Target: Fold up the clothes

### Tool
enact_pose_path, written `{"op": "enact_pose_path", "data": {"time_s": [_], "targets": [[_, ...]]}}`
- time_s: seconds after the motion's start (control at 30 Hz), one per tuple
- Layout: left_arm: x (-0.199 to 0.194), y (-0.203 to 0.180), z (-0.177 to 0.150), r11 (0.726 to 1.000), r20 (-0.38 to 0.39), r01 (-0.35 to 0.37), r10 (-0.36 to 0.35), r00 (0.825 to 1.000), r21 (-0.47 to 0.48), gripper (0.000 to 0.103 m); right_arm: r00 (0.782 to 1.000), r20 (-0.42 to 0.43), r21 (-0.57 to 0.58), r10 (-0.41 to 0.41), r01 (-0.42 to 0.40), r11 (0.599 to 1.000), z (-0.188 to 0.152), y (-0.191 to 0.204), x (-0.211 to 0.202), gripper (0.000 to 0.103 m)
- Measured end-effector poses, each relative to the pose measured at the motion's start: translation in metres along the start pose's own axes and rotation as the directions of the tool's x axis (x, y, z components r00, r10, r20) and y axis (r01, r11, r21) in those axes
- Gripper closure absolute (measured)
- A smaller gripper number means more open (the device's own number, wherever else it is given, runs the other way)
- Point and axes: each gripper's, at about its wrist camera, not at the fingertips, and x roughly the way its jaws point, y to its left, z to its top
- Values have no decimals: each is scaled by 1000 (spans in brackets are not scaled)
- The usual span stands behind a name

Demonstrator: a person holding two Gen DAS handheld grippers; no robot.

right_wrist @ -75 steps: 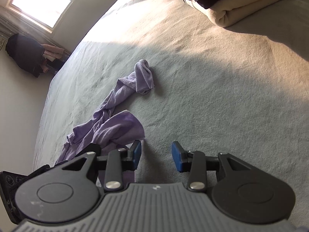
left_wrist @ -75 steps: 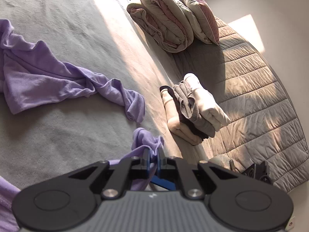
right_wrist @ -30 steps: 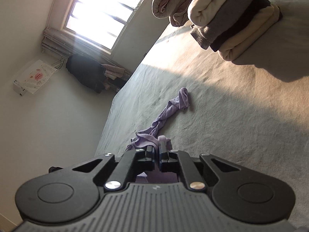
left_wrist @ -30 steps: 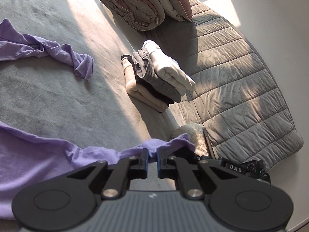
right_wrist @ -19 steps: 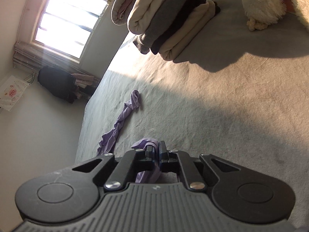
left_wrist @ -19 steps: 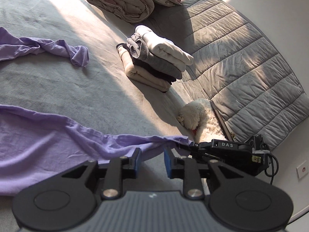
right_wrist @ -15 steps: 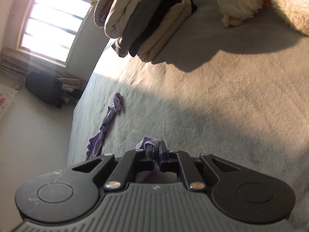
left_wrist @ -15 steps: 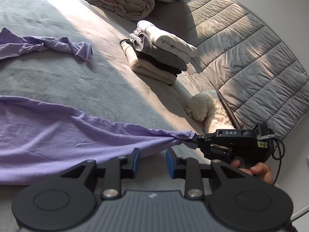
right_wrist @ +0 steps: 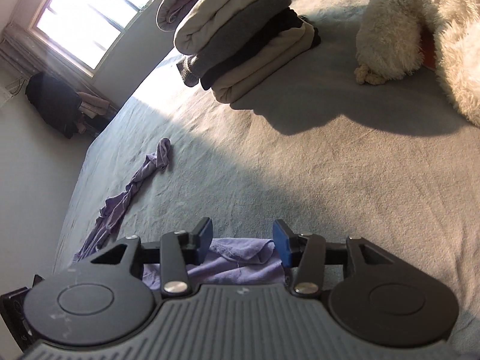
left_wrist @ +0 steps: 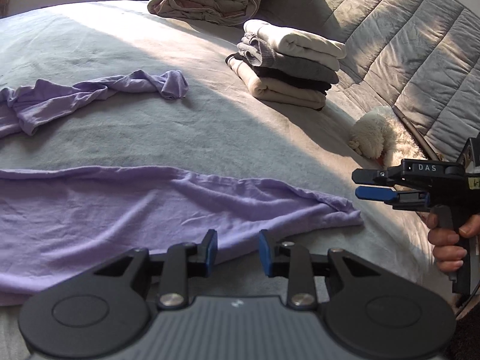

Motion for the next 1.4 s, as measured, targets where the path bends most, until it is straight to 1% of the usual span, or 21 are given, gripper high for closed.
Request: {"op": "enact_pose_path", "data": {"time_s": [0.1, 0.23, 0.4, 0.5, 0.53, 0.57, 0.63, 0.73, 0.77, 0.83, 0.87, 0.97, 1.03, 1.07, 1.1, 1.13, 1.17, 1.2, 1.23, 1.33, 1.4], "targets": [[-14, 26, 0, 998, 26, -50, 51, 998, -30, 71, 999, 8, -122, -47, 47, 991, -3, 17, 8, 55], [-24, 60, -1, 989, 42, -104, 109, 993, -107, 71, 998, -10, -201, -56, 52, 978, -4, 28, 20, 61], [-22, 90, 4, 962, 66, -134, 153, 986, -237, 71, 999, -29, -282, -45, 35, 959, -8, 44, 31, 60], [-18, 103, 7, 937, 82, -119, 154, 985, -328, 71, 997, -47, -343, -63, 43, 938, -13, 56, 41, 60], [-18, 105, 8, 934, 98, -115, 156, 983, -338, 71, 996, -48, -367, -71, 49, 929, -15, 60, 45, 60], [-17, 105, 10, 936, 116, -121, 167, 979, -330, 71, 996, -46, -391, -80, 56, 919, -17, 63, 48, 60], [-16, 102, 15, 950, 149, -160, 205, 967, -268, 67, 994, -42, -439, -98, 70, 896, -21, 70, 54, 60], [-11, 95, 21, 972, 185, -220, 233, 955, -88, 46, 989, -45, -512, -138, 96, 854, -28, 74, 62, 61], [-9, 93, 22, 972, 191, -233, 233, 954, -19, 44, 987, -39, -540, -158, 112, 834, -30, 75, 64, 61], [-3, 93, 24, 964, 182, -245, 224, 957, 104, 39, 983, -19, -584, -183, 138, 800, -34, 75, 65, 63], [0, 95, 25, 960, 170, -243, 218, 961, 142, 39, 982, -13, -588, -190, 146, 795, -34, 73, 64, 66], [12, 100, 25, 953, 119, -224, 203, 972, 204, 39, 979, 2, -586, -205, 167, 793, -31, 67, 62, 70], [18, 101, 24, 949, 94, -218, 201, 975, 226, 41, 977, 7, -577, -211, 176, 798, -29, 63, 60, 83], [19, 101, 24, 949, 93, -214, 198, 976, 229, 43, 977, 9, -571, -213, 181, 801, -28, 63, 60, 86], [20, 101, 24, 951, 94, -210, 193, 977, 229, 51, 976, 12, -564, -215, 185, 805, -26, 62, 60, 90], [21, 101, 24, 953, 96, -205, 188, 977, 222, 63, 976, 15, -557, -218, 189, 809, -25, 61, 59, 97], [21, 100, 24, 955, 98, -204, 187, 977, 214, 70, 975, 18, -550, -220, 193, 813, -24, 61, 59, 99], [22, 99, 24, 957, 100, -203, 186, 977, 206, 86, 975, 20, -543, -222, 197, 816, -23, 60, 59, 101], [22, 98, 24, 959, 102, -202, 185, 977, 198, 99, 974, 23, -536, -224, 201, 820, -21, 60, 59, 101], [22, 97, 26, 964, 121, -201, 182, 976, 176, 101, 967, 64, -525, -245, 241, 816, -18, 61, 59, 101], [20, 98, 28, 967, 154, -206, 182, 971, 153, 101, 964, 94, -510, -247, 260, 820, -14, 62, 58, 101]]}}
